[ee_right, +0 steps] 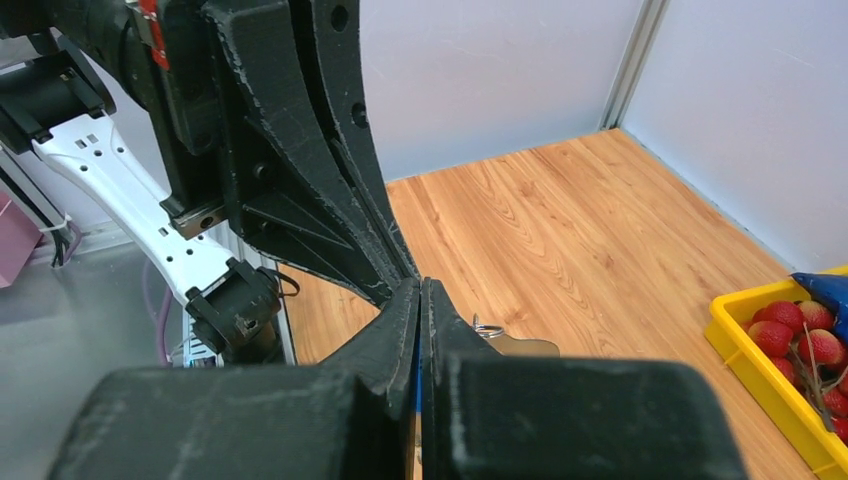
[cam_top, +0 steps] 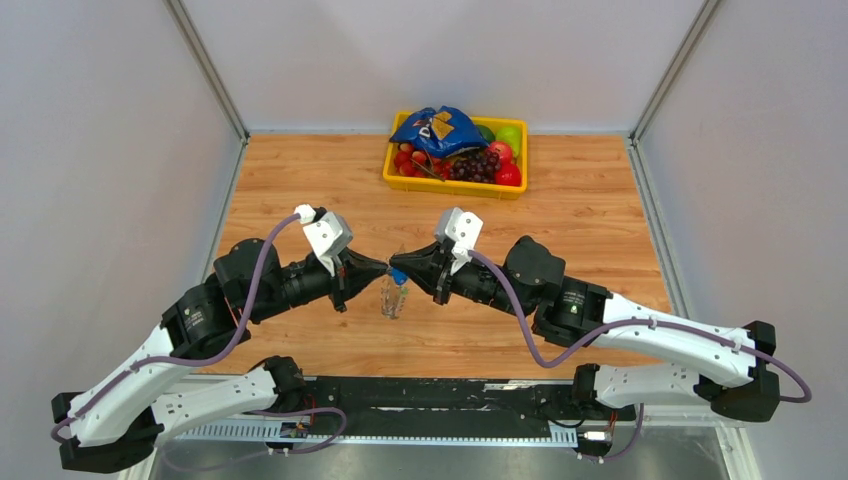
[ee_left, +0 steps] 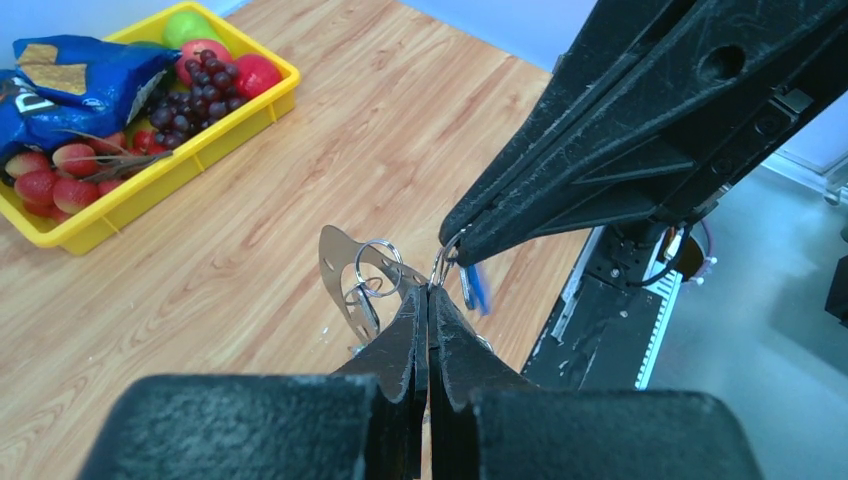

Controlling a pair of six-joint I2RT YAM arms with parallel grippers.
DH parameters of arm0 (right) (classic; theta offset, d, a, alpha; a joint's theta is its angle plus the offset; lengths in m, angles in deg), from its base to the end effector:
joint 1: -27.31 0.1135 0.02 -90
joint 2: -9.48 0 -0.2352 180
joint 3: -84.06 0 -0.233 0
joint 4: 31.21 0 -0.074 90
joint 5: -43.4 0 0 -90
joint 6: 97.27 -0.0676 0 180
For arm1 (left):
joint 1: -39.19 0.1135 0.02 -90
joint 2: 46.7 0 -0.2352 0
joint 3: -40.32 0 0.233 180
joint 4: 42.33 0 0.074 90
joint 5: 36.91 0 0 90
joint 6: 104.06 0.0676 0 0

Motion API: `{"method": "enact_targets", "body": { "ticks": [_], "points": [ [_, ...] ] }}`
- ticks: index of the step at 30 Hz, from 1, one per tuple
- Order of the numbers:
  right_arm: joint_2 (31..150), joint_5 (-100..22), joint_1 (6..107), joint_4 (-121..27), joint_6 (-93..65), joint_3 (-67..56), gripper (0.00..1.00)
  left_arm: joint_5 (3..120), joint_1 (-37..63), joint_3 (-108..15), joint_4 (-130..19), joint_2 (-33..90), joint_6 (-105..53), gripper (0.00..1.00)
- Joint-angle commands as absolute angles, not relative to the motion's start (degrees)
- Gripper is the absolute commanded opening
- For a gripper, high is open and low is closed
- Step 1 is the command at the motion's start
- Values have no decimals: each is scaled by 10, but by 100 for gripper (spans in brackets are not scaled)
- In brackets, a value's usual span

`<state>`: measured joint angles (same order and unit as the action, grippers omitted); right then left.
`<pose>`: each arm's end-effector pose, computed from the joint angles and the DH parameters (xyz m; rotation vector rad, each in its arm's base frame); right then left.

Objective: Put the keys on the keyring

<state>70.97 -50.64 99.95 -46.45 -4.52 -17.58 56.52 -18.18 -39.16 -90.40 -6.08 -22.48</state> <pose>0.0857 0.2583 0.3918 -0.9404 1.3127 0.9044 0.0842 -0.1391 0.3902 0.7945 1.6338 -0.8850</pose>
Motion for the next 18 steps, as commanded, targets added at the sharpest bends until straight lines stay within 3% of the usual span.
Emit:
{"method": "enact_targets", "body": {
  "ticks": [1, 18],
  "points": [
    [704, -496, 1009, -444, -38, -155, 0, 551, -182, -416, -880, -71, -223, 0],
    [723, -519, 1020, -430, -41, -150, 0, 555, -182, -413, -880, -82, -225, 0]
  ]
}}
